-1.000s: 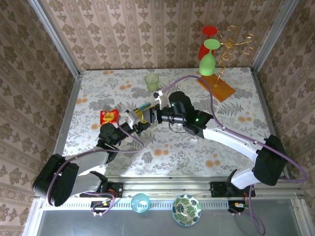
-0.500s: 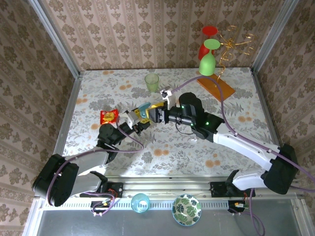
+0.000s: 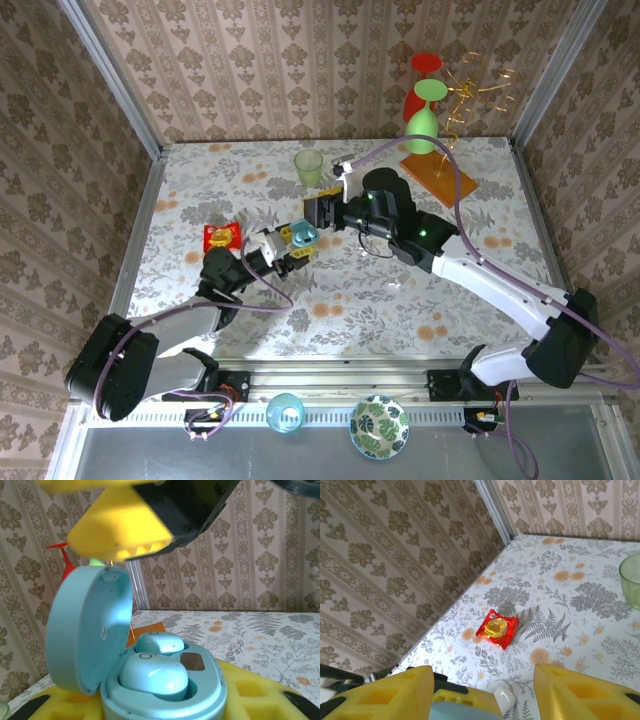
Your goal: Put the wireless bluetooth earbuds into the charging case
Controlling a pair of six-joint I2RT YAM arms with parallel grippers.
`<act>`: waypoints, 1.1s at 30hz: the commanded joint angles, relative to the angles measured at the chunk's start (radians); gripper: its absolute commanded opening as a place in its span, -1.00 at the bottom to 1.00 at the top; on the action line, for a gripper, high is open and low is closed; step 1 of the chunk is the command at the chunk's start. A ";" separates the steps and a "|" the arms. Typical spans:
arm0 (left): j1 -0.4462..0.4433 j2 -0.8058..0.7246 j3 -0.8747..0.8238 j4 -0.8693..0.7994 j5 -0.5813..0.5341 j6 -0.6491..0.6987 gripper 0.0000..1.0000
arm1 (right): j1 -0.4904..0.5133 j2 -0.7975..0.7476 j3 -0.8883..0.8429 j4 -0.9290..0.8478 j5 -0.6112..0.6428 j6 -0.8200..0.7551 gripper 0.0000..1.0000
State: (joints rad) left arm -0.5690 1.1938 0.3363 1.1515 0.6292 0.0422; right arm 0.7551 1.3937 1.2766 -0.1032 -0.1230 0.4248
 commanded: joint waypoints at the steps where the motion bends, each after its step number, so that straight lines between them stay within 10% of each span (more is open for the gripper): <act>1: -0.003 -0.025 0.023 0.020 0.028 0.007 -0.71 | -0.003 0.036 0.014 -0.095 0.010 -0.021 0.13; 19: -0.003 0.021 0.030 0.106 -0.040 -0.043 -0.72 | -0.030 -0.088 -0.140 -0.001 -0.105 0.042 0.26; 27: -0.006 0.026 0.051 0.125 -0.047 -0.071 -0.71 | -0.191 -0.044 -0.341 0.560 -0.577 0.541 0.51; 33: -0.011 0.032 0.070 0.126 -0.074 -0.049 -0.71 | -0.193 0.095 -0.427 1.013 -0.662 0.902 0.53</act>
State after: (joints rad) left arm -0.5709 1.2167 0.3695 1.2282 0.5724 -0.0040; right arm 0.5575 1.4498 0.8795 0.5770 -0.6727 1.0740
